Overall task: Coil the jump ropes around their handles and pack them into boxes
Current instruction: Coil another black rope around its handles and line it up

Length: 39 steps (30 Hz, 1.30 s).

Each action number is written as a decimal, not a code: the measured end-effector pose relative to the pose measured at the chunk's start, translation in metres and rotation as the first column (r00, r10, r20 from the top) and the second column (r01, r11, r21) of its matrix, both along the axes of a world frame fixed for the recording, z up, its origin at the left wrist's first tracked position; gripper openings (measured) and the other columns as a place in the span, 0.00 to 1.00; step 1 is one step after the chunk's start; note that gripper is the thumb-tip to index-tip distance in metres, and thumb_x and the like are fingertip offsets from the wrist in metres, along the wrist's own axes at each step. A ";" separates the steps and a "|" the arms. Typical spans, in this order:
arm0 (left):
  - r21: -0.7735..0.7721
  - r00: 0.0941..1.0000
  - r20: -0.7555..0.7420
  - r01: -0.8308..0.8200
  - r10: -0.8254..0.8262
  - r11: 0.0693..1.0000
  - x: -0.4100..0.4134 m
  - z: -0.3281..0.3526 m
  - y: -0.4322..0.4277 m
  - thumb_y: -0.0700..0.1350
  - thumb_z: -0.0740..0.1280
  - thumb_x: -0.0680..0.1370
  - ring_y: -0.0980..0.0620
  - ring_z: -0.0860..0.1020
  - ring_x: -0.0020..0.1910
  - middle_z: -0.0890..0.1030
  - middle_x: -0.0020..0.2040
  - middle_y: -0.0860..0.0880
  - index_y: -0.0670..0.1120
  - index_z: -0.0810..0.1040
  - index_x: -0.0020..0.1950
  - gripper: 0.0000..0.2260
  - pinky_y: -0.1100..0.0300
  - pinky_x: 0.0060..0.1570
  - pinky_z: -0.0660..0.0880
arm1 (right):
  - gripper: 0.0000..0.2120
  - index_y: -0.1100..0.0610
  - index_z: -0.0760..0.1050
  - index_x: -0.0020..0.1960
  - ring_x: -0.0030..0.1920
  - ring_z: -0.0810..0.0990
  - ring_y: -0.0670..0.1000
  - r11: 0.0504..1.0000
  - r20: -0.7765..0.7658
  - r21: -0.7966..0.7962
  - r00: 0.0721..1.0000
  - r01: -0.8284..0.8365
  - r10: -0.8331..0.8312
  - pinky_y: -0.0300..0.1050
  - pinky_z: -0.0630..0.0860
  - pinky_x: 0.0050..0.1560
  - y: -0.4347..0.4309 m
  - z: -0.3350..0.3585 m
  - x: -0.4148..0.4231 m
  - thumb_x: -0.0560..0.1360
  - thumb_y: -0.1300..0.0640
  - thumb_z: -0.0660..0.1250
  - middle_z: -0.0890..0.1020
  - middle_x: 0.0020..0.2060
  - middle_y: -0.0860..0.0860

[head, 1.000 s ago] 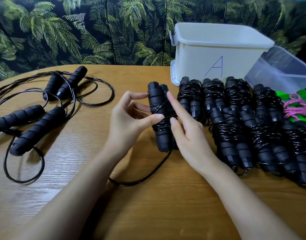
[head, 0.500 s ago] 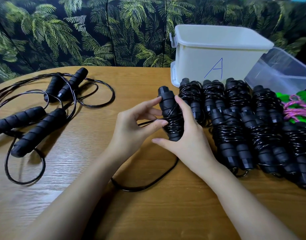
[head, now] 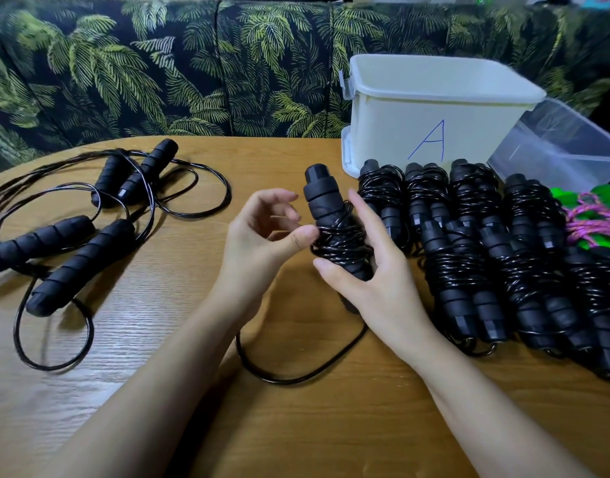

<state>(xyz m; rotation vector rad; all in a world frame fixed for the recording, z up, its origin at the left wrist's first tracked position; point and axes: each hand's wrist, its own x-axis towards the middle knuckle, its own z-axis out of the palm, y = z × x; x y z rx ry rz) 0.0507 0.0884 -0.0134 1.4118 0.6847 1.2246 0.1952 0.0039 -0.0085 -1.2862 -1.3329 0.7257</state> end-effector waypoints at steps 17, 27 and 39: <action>-0.138 0.998 -0.027 0.060 -0.064 0.989 0.003 0.002 -0.006 0.46 0.76 0.70 0.54 0.82 0.49 0.85 0.48 0.49 0.45 0.77 0.60 0.21 0.64 0.48 0.76 | 0.31 0.41 0.60 0.76 0.74 0.60 0.40 0.997 0.158 0.074 0.987 -0.012 0.001 0.32 0.57 0.72 0.005 -0.011 0.005 0.76 0.43 0.66 0.67 0.71 0.38; -0.079 1.000 -0.021 0.005 -0.006 0.997 0.000 0.008 -0.006 0.46 0.74 0.70 0.55 0.83 0.47 0.86 0.46 0.49 0.44 0.78 0.58 0.18 0.64 0.46 0.76 | 0.32 0.52 0.59 0.78 0.67 0.67 0.30 0.996 -0.007 0.034 0.997 -0.081 0.081 0.25 0.61 0.64 0.006 -0.008 0.005 0.77 0.51 0.65 0.71 0.66 0.35; -0.241 0.987 0.136 0.112 -0.080 0.964 -0.002 0.011 -0.002 0.41 0.72 0.72 0.57 0.81 0.40 0.85 0.44 0.48 0.45 0.80 0.57 0.14 0.67 0.41 0.75 | 0.30 0.50 0.63 0.77 0.72 0.69 0.43 0.984 -0.347 0.014 0.922 -0.178 0.172 0.46 0.65 0.73 0.008 -0.004 0.011 0.77 0.48 0.63 0.73 0.72 0.45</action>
